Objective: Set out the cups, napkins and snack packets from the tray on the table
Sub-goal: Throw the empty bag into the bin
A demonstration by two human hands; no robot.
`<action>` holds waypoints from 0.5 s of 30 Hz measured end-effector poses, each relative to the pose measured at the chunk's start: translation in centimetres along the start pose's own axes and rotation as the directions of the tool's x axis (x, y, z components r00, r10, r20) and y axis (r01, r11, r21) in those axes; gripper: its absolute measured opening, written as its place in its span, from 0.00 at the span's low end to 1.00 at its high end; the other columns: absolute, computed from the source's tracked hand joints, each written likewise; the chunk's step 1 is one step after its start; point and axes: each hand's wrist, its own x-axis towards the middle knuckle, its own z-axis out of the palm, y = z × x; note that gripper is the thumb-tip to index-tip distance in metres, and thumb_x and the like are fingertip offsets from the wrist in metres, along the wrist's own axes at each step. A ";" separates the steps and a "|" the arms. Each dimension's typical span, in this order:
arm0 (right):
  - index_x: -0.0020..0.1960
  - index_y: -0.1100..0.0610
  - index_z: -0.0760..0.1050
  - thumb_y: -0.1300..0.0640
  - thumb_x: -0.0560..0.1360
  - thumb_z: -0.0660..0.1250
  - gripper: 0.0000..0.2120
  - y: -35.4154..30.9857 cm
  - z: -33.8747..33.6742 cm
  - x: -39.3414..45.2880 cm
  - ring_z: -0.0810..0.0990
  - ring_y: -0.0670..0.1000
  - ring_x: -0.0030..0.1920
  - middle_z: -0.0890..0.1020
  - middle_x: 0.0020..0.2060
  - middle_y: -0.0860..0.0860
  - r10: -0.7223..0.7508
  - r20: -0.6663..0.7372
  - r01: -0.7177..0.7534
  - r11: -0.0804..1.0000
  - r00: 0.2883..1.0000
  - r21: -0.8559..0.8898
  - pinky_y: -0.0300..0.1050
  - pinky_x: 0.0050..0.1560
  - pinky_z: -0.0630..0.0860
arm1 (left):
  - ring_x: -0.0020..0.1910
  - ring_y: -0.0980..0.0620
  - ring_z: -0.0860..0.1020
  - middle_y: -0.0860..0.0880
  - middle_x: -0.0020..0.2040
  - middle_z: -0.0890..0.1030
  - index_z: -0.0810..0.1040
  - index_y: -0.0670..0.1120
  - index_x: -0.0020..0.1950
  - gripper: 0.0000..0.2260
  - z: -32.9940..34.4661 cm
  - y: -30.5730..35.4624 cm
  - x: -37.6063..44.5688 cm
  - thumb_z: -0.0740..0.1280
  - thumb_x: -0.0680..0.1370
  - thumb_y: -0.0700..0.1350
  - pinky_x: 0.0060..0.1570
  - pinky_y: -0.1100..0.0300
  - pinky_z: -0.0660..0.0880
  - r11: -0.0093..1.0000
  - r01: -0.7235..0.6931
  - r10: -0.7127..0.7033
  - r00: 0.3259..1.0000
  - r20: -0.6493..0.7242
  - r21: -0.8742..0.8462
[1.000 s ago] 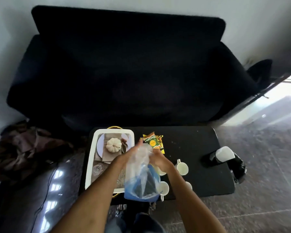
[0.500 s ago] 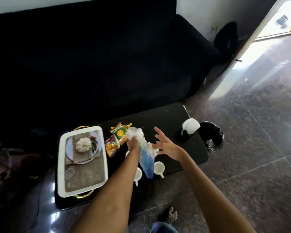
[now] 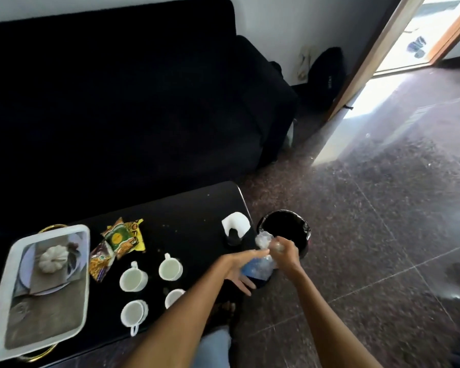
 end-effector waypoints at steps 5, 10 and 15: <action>0.46 0.60 0.77 0.67 0.73 0.65 0.05 1.4 -3.7 4.8 0.75 0.51 0.40 0.76 0.39 0.55 0.125 -0.051 -0.116 0.981 0.991 0.154 0.39 0.39 0.73 | 0.49 0.38 0.78 0.39 0.73 0.64 0.47 0.52 0.78 0.36 2.6 5.9 3.2 0.55 0.78 0.25 0.47 0.49 0.80 0.971 -0.164 0.168 0.986 0.007 -0.177; 0.65 0.57 0.70 0.69 0.75 0.64 0.21 1.0 -7.1 8.8 0.77 0.49 0.50 0.73 0.54 0.51 0.144 0.360 -0.281 0.889 0.922 0.362 0.32 0.36 0.77 | 0.64 0.40 0.75 0.42 0.71 0.71 0.64 0.47 0.72 0.18 6.0 10.9 7.4 0.56 0.82 0.43 0.45 0.50 0.80 0.955 -0.259 0.218 0.944 -0.248 -0.145; 0.70 0.56 0.64 0.62 0.66 0.76 0.36 3.4 -9.2 12.7 0.74 0.48 0.54 0.75 0.59 0.54 0.125 0.284 -0.134 0.991 0.951 0.012 0.37 0.48 0.71 | 0.63 0.47 0.73 0.47 0.75 0.64 0.48 0.50 0.78 0.26 7.2 12.6 12.9 0.55 0.83 0.42 0.45 0.58 0.75 0.982 -0.186 0.175 0.967 -0.187 -0.042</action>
